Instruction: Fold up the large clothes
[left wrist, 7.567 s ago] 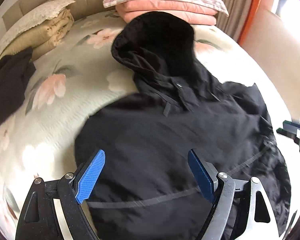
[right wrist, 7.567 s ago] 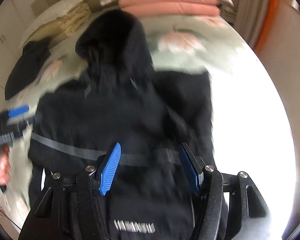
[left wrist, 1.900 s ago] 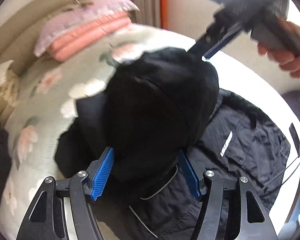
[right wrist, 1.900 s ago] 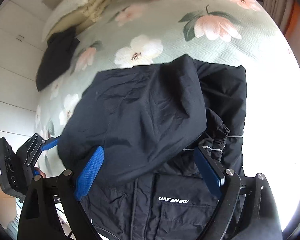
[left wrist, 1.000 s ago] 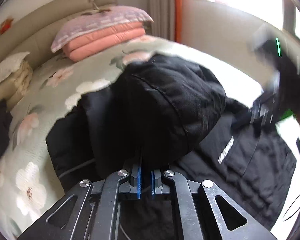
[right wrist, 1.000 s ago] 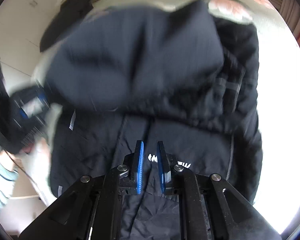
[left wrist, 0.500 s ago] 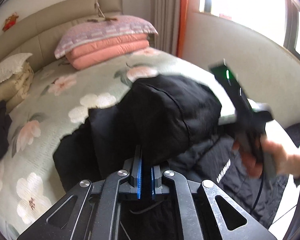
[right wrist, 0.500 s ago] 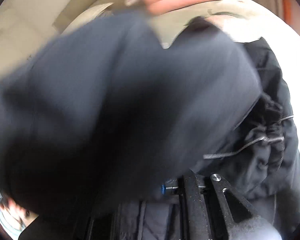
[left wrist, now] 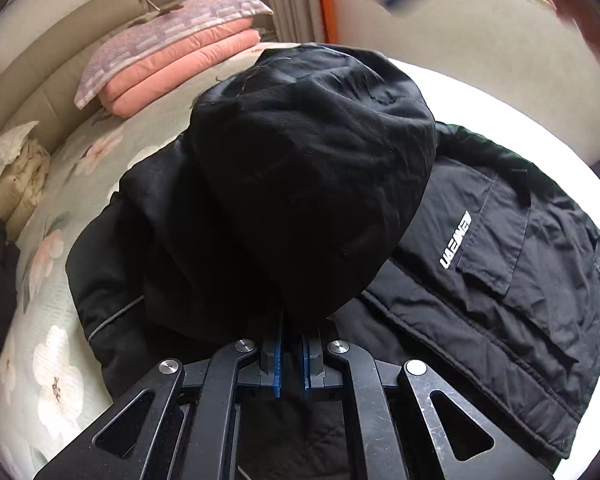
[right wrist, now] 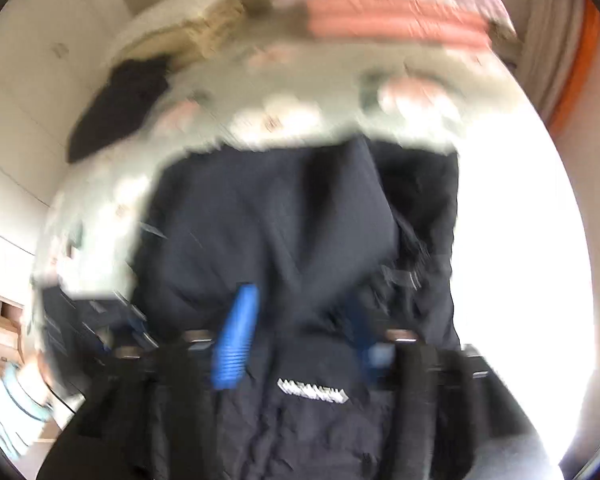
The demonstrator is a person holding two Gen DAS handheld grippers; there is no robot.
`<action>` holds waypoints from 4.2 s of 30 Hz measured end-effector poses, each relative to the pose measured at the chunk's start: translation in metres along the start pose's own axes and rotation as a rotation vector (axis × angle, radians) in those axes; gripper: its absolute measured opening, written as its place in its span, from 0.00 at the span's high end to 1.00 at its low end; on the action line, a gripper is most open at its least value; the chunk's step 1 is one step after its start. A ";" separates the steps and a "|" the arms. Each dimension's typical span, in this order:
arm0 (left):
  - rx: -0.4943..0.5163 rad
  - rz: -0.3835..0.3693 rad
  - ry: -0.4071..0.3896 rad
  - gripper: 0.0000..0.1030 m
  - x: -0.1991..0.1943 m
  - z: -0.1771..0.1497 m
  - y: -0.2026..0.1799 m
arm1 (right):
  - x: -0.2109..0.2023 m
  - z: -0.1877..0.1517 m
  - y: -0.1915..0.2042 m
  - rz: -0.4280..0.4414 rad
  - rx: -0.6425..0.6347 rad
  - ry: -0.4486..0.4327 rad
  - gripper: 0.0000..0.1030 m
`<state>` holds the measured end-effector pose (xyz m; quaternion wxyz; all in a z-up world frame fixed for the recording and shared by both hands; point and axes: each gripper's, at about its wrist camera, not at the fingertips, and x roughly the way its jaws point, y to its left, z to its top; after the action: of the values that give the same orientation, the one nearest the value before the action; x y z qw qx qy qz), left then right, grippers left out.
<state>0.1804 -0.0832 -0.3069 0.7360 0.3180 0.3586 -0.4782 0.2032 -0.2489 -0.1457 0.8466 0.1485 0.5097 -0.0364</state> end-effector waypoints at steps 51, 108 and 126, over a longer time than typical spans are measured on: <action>-0.632 -0.353 -0.018 0.85 0.052 -0.019 0.107 | 0.152 -0.040 -0.041 -0.094 -0.152 0.127 0.40; -0.958 -0.149 0.246 0.46 -0.128 -0.300 0.026 | -0.074 -0.387 -0.142 -0.297 0.406 0.274 0.25; -1.070 -0.195 0.322 0.38 -0.113 -0.318 -0.011 | -0.055 -0.408 -0.158 -0.054 0.212 0.367 0.22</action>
<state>0.0663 0.2245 -0.3858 0.6830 -0.0647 0.6865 -0.2409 -0.2046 -0.2864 -0.3099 0.7181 0.2272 0.6523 -0.0852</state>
